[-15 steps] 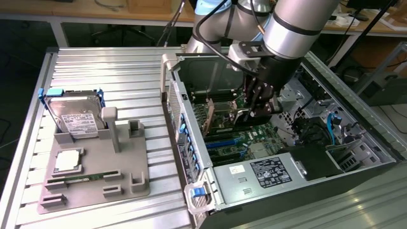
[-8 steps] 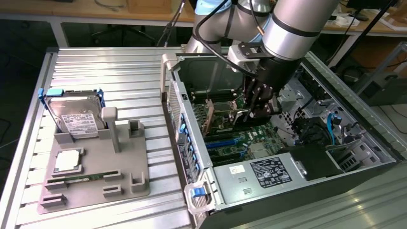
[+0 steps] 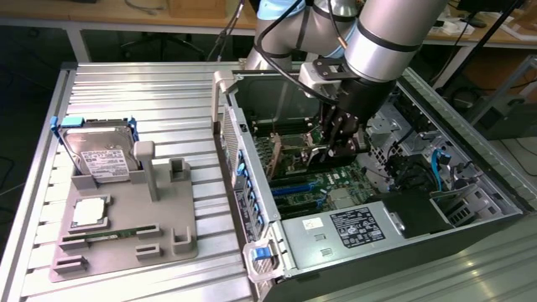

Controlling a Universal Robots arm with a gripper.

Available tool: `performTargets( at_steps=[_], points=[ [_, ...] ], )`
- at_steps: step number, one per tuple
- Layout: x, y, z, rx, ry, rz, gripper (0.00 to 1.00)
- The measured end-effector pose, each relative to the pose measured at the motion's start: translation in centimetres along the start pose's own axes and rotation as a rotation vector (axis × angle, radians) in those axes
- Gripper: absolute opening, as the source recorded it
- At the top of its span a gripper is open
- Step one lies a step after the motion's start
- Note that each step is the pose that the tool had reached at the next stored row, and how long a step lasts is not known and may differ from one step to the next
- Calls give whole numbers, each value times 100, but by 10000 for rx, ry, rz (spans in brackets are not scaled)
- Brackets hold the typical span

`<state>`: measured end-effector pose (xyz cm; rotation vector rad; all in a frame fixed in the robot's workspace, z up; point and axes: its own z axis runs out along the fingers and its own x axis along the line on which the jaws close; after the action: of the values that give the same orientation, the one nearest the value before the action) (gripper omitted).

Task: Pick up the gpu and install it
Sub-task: 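Insert the gpu into the slot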

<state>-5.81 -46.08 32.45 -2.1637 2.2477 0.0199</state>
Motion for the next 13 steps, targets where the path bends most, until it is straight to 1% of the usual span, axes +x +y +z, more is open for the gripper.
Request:
performTargets(
  at_steps=[13],
  points=[
    [2,5,49,0,0,0,27]
  ],
)
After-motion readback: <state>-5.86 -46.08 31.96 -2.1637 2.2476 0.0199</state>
